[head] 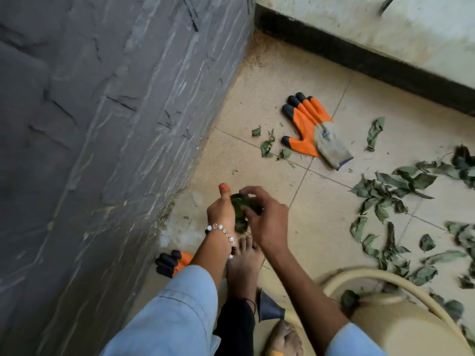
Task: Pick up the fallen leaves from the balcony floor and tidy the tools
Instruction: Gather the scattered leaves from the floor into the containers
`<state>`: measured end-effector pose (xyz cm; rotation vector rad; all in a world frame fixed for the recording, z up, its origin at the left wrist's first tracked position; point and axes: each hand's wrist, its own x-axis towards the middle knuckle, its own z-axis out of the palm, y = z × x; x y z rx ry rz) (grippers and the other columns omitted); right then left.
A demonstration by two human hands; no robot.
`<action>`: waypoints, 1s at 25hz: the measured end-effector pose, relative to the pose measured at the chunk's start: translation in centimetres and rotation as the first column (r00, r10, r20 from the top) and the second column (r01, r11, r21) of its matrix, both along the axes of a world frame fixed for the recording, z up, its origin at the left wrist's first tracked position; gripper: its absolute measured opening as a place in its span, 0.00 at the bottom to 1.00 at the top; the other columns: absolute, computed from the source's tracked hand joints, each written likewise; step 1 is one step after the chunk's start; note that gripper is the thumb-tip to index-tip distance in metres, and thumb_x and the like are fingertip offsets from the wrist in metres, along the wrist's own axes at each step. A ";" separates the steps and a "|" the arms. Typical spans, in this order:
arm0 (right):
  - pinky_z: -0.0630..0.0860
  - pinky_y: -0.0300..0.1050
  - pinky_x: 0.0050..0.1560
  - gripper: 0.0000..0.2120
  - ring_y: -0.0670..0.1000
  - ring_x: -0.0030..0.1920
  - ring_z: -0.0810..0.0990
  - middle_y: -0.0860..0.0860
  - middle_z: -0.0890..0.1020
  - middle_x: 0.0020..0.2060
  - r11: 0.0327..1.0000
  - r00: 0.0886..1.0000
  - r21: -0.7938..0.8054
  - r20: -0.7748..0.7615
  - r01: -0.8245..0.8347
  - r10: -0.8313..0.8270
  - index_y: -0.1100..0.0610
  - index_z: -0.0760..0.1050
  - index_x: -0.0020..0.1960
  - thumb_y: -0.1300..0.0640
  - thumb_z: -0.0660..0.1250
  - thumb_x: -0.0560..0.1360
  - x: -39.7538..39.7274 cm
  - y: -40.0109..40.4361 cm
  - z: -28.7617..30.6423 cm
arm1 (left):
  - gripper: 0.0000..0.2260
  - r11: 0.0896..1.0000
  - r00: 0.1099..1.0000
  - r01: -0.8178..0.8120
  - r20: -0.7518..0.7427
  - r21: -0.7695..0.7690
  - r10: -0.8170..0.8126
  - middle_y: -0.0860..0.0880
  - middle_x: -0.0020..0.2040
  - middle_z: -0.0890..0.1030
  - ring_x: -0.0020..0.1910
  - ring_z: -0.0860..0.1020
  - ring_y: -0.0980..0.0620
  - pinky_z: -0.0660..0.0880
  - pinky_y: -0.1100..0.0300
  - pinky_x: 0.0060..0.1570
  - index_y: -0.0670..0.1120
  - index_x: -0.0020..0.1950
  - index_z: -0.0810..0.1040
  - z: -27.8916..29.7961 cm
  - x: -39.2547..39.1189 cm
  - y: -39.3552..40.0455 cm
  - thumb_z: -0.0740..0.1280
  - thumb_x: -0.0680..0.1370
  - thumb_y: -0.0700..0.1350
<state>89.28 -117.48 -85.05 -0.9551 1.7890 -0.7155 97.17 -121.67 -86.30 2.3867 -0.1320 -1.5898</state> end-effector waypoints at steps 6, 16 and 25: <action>0.48 0.67 0.72 0.25 0.59 0.70 0.67 0.55 0.70 0.71 0.792 0.805 0.149 0.075 -0.592 0.588 0.50 0.61 0.74 0.61 0.55 0.79 -1.8 0.5 3.4 | 0.24 0.970 0.946 -0.209 -0.224 0.122 0.232 0.43 0.47 0.79 0.44 0.80 0.42 0.75 0.52 0.39 0.41 0.46 0.77 0.5 -0.9 -0.7 0.63 0.76 0.63; 0.70 0.48 0.63 0.19 0.57 0.61 0.75 0.57 0.78 0.61 0.992 0.919 0.128 -0.393 0.008 0.043 0.58 0.73 0.66 0.64 0.65 0.75 -8.7 -8.1 -7.6 | 0.12 0.987 0.993 -0.088 -0.090 -0.132 0.077 0.45 0.29 0.73 0.16 0.65 0.55 0.62 0.68 0.19 0.37 0.39 0.77 -1.8 -1.8 -4.9 0.72 0.75 0.44; 0.72 0.48 0.45 0.10 0.59 0.50 0.77 0.57 0.78 0.52 0.959 0.774 0.154 -0.567 -0.238 0.284 0.60 0.77 0.53 0.64 0.60 0.75 -9.2 -10.3 -13.4 | 0.10 0.996 0.998 0.023 -0.057 -0.084 -0.028 0.45 0.31 0.75 0.17 0.64 0.56 0.60 0.69 0.18 0.38 0.42 0.77 -5.1 1.5 -6.8 0.71 0.76 0.45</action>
